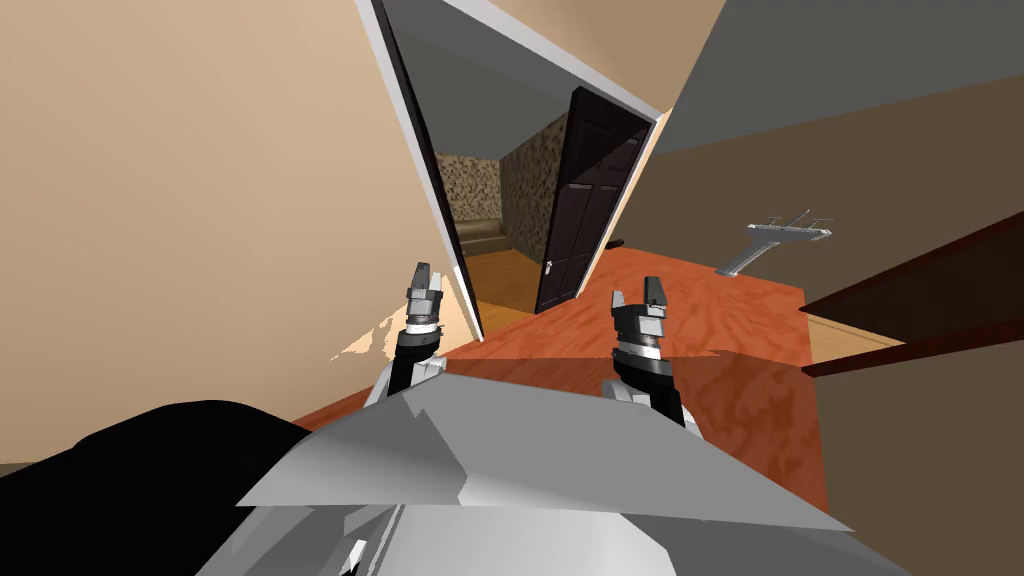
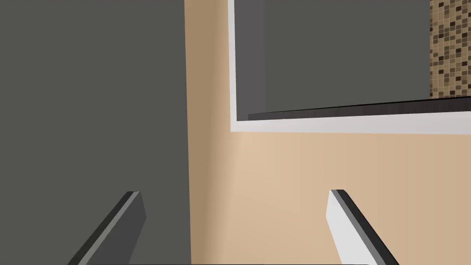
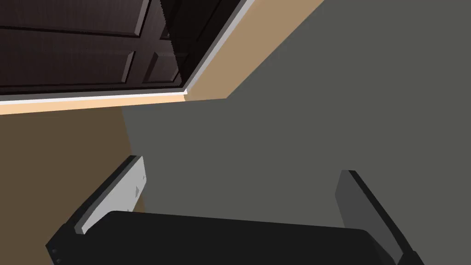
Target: Push the door open
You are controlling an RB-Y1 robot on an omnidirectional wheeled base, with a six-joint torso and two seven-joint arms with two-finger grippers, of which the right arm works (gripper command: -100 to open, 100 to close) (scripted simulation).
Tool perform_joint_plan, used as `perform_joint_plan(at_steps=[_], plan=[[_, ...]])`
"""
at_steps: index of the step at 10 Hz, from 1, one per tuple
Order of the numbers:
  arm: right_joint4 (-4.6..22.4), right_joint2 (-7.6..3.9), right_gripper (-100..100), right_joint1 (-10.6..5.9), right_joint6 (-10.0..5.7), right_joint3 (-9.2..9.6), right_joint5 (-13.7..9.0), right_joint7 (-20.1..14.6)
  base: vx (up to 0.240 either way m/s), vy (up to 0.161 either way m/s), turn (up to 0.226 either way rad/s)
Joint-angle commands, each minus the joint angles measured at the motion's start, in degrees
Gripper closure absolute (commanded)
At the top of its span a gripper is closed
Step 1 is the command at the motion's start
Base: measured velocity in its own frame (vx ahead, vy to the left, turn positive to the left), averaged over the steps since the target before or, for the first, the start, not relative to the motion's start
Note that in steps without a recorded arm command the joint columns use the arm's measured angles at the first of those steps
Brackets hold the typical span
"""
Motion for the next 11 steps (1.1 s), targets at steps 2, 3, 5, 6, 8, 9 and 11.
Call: perform_joint_plan(at_steps=[2,3,5,6,8,9,11], plan=[[2.87,-0.73,-100,-1.11,-0.84,0.00,0.62,-0.78,0.123,-0.019,0.030],[3.47,-0.87,-100,-1.34,-1.01,-0.01,0.76,-0.95,0.068,-0.042,0.031],[5.43,-1.31,-100,-2.10,-1.59,-0.01,1.18,-1.48,0.084,-0.036,0.021],[7.16,-1.64,-100,-2.77,-2.09,-0.01,1.56,-1.95,0.115,-0.041,0.035],[9.78,-2.13,-100,-3.78,-2.86,-0.02,2.13,-2.67,0.108,-0.033,0.034],[10.87,-2.30,-100,-4.20,-3.18,-0.02,2.37,-2.97,0.122,-0.045,0.028],[13.04,-2.65,-100,-5.04,-3.81,-0.02,2.84,-3.56,0.105,-0.049,0.028]])
